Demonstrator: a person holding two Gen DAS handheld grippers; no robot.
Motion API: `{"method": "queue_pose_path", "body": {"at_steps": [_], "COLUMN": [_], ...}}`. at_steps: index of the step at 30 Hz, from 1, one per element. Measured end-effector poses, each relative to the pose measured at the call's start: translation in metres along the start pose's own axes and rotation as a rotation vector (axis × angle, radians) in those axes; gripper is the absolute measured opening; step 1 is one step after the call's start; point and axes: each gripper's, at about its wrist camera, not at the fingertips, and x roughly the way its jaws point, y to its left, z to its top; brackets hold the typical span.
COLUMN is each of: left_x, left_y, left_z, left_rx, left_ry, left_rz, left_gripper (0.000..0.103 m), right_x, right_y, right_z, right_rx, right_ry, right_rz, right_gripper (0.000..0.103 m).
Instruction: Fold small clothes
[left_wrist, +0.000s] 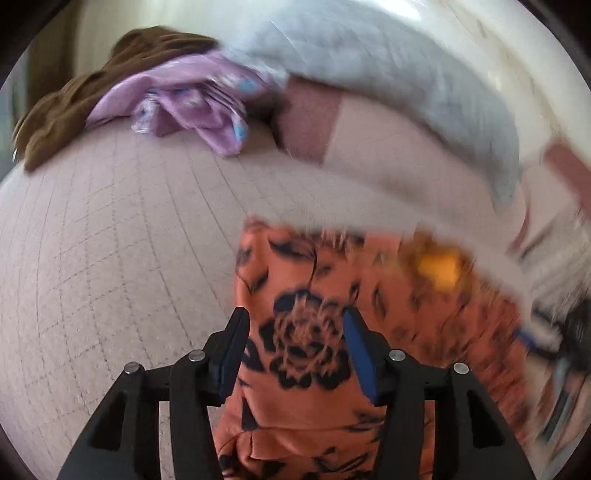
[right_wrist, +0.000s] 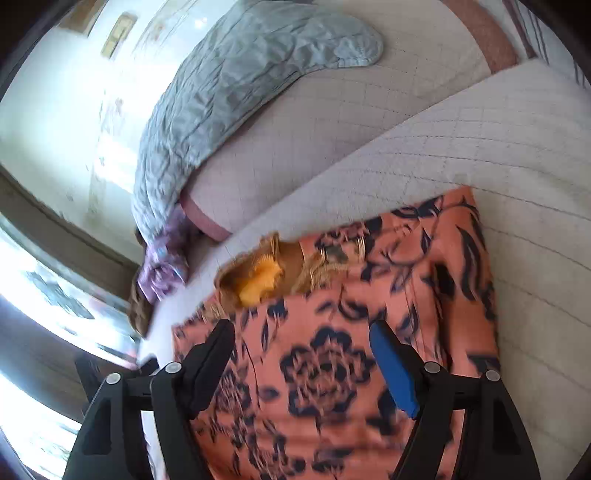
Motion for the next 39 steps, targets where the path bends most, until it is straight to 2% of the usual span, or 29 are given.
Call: {"method": "queue_pose_path", "body": {"at_steps": [1, 2, 3, 4, 5, 7, 10, 13, 16, 17, 21, 22, 25, 28, 31, 36, 38, 39], "left_x": [0.02, 0.025, 0.017, 0.01, 0.001, -0.025, -0.069, -0.102, -0.129, -0.137, -0.16, -0.166, -0.168, -0.172, -0.175, -0.178, -0.175, -0.176], "left_y": [0.001, 0.008, 0.014, 0.017, 0.019, 0.023, 0.029, 0.035, 0.042, 0.043, 0.042, 0.042, 0.04, 0.036, 0.039, 0.046, 0.047, 0.046], "left_z": [-0.004, -0.007, -0.008, -0.008, -0.009, -0.019, -0.054, -0.105, -0.157, -0.172, -0.216, -0.224, -0.235, -0.243, -0.248, -0.254, -0.255, -0.255], "left_rx": [0.006, -0.036, -0.077, -0.1, -0.111, -0.113, -0.064, -0.035, -0.032, -0.035, -0.054, -0.069, -0.089, -0.078, -0.114, -0.123, -0.115, -0.111], "left_ry": [0.079, 0.088, 0.055, 0.06, 0.054, 0.029, 0.026, 0.065, 0.125, 0.133, 0.15, 0.149, 0.159, 0.158, 0.152, 0.132, 0.143, 0.138], "left_rz": [0.054, 0.036, 0.013, 0.029, 0.038, 0.025, -0.019, -0.009, -0.029, -0.029, -0.032, -0.033, -0.047, -0.036, -0.028, -0.001, 0.019, 0.029], "left_gripper": [0.053, 0.054, 0.054, 0.053, 0.053, 0.054, 0.065, 0.07, 0.071, 0.071, 0.071, 0.074, 0.076, 0.076, 0.076, 0.076, 0.071, 0.061], "right_x": [0.009, 0.02, 0.017, 0.01, 0.001, -0.014, -0.052, -0.095, -0.14, -0.156, -0.211, -0.218, -0.228, -0.227, -0.225, -0.225, -0.225, -0.223], "right_y": [-0.011, -0.027, -0.039, -0.038, -0.033, -0.021, -0.02, -0.047, -0.072, -0.077, -0.093, -0.095, -0.097, -0.086, -0.086, -0.088, -0.087, -0.087], "right_z": [0.002, 0.003, 0.001, 0.001, -0.001, -0.011, -0.048, -0.099, -0.148, -0.164, -0.217, -0.225, -0.255, -0.268, -0.276, -0.277, -0.279, -0.278], "right_rx": [0.011, 0.061, 0.14, 0.172, 0.18, 0.113, 0.03, 0.058, 0.107, 0.109, 0.179, 0.192, 0.236, 0.2, 0.229, 0.242, 0.234, 0.24], "right_ry": [0.012, 0.042, 0.0, -0.024, -0.028, -0.009, 0.04, 0.114, 0.126, 0.129, 0.126, 0.129, 0.175, 0.206, 0.202, 0.184, 0.182, 0.181], "right_rz": [-0.033, -0.105, -0.069, -0.044, -0.043, -0.05, -0.092, -0.133, -0.024, -0.056, -0.009, -0.003, 0.051, 0.073, 0.106, 0.105, 0.106, 0.108], "right_gripper": [0.083, 0.073, 0.072, 0.072, 0.08, 0.082, 0.082, 0.082, 0.082, 0.082, 0.082, 0.082, 0.082, 0.081, 0.072, 0.071, 0.071, 0.071]}}
